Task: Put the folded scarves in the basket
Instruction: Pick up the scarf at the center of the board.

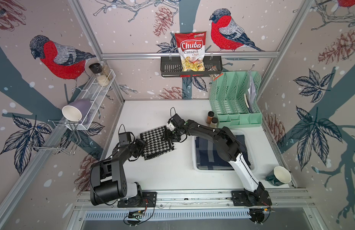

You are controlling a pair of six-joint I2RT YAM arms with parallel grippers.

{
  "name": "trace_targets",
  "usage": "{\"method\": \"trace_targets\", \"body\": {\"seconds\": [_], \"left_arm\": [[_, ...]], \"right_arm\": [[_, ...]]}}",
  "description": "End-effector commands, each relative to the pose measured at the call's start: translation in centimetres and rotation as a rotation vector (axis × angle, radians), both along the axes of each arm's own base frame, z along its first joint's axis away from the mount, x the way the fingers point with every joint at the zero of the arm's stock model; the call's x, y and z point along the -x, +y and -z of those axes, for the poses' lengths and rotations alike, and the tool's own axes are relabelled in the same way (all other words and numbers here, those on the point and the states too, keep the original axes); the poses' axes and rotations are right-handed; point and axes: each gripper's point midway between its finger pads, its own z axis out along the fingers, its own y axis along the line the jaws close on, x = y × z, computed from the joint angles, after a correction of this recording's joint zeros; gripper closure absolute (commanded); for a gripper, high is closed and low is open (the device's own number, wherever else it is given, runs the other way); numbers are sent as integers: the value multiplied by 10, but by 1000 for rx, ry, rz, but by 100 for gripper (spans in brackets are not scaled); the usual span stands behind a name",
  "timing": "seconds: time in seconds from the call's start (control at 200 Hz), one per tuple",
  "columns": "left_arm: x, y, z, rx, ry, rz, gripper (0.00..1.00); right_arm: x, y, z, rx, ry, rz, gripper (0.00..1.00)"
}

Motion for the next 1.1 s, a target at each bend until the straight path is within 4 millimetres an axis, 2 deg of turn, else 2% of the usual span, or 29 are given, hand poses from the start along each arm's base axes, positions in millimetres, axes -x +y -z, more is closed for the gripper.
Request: {"method": "trace_targets", "body": {"seconds": [0.0, 0.23, 0.355, 0.415, 0.505, 0.64, 0.75, 0.905, 1.09], "left_arm": [[-4, -7, -4, 52, -34, 12, 50], [-8, -17, -11, 110, -83, 29, 57], [-9, -20, -14, 126, -97, 40, 68], [-10, -22, -16, 139, -105, 45, 73], [-11, -25, -18, 153, -111, 56, 77], [-10, -29, -18, 157, -92, 76, 74], [-8, -26, -16, 138, -76, 70, 67], [-5, -25, -10, 126, -52, 71, 65], [-6, -28, -8, 145, -60, 70, 80]], "right_arm": [[6, -1, 9, 20, 39, 10, 33], [7, 1, 10, 9, 53, 21, 50], [7, 4, 8, -4, 60, 23, 60], [6, 5, 8, -6, 61, 28, 68], [5, 5, 6, -11, 62, 39, 85], [3, 7, 0, -25, 63, 53, 100], [0, 7, -4, -30, 61, 66, 100], [-1, 5, -2, -30, 75, 76, 100], [1, 4, -4, -40, 81, 76, 100]]}}
